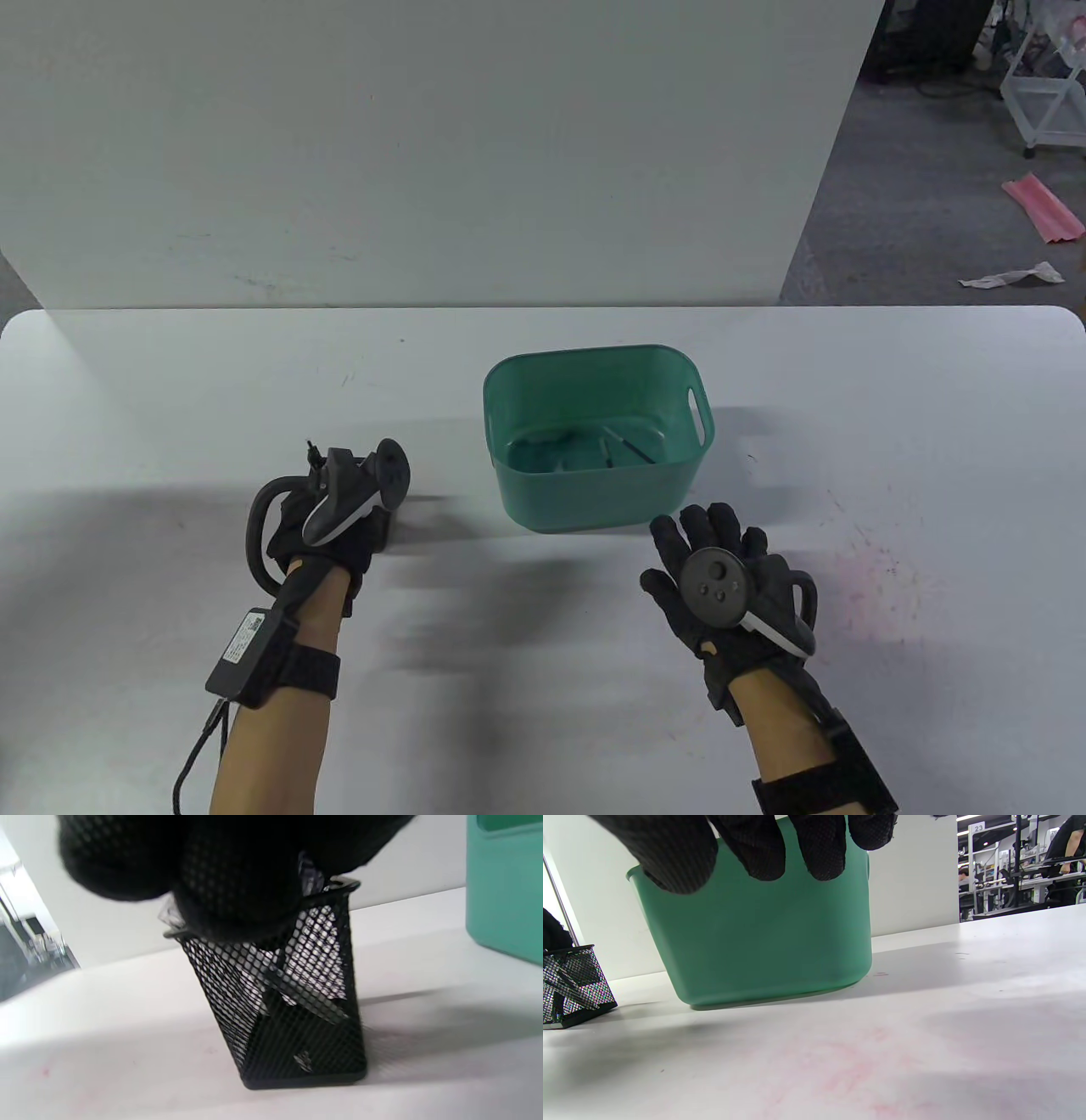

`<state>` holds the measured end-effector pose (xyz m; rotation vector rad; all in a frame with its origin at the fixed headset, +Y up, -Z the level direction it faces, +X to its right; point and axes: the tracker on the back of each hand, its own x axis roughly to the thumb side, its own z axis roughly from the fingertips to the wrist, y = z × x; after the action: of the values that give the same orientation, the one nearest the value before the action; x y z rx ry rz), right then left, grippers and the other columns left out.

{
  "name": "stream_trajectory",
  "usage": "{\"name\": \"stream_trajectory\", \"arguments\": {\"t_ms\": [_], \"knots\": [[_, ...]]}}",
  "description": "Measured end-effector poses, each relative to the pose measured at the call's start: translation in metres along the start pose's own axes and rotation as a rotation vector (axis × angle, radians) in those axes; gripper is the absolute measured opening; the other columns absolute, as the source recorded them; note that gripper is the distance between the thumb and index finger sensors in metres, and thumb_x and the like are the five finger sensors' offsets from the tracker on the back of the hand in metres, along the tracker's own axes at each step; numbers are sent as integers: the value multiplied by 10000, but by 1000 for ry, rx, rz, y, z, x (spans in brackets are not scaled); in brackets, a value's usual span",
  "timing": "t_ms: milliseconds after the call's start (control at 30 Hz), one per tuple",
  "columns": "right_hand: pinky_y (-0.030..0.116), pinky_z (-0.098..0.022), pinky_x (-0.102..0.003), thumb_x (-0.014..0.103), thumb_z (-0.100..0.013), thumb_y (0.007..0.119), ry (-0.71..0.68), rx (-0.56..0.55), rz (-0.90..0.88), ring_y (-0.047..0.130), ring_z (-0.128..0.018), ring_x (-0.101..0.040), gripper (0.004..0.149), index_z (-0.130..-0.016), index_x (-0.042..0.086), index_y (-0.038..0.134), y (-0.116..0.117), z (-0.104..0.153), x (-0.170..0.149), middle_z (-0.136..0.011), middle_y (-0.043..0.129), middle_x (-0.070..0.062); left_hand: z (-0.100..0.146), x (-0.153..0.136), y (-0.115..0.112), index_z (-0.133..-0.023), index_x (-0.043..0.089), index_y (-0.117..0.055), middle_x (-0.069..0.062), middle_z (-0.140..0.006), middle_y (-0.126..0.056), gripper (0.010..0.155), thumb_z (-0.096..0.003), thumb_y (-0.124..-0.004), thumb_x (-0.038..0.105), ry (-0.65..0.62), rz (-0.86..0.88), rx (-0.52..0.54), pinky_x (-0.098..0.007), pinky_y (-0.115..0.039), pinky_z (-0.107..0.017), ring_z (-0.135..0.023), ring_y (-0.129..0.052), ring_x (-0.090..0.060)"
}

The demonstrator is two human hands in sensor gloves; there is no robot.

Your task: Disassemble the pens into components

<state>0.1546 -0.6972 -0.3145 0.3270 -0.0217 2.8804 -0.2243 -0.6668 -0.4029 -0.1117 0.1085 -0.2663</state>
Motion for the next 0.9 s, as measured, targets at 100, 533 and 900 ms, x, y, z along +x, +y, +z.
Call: {"name": "stream_trajectory", "arguments": {"t_ms": [100, 533, 900], "knots": [[290, -708, -725, 517, -604, 648, 0, 1, 2, 308, -1071, -486, 632, -1139, 238, 461, 0, 0, 0, -1194, 420, -206, 3, 4, 1, -919, 308, -822, 61, -731, -1129, 397, -543, -743, 409, 23, -81, 37, -389, -936, -356, -346, -1052, -83], [291, -709, -725, 518, -604, 648, 6, 1, -2, 309, -1071, -486, 633, -1139, 237, 461, 0, -1, -1, -1194, 421, -204, 26, -16, 28, -914, 322, -793, -5, -817, -1008, 400, -524, -773, 409, 96, -119, 212, -385, -944, -365, -338, -1073, -59], [300, -709, -725, 516, -604, 649, -14, -13, -5, 321, -1070, -488, 631, -1138, 233, 470, 1, -2, 2, -1192, 430, -207, 74, -38, 62, -915, 315, -784, -14, -834, -987, 400, -525, -770, 402, 89, 58, 477, -391, -939, -374, -355, -1066, -63]]}}
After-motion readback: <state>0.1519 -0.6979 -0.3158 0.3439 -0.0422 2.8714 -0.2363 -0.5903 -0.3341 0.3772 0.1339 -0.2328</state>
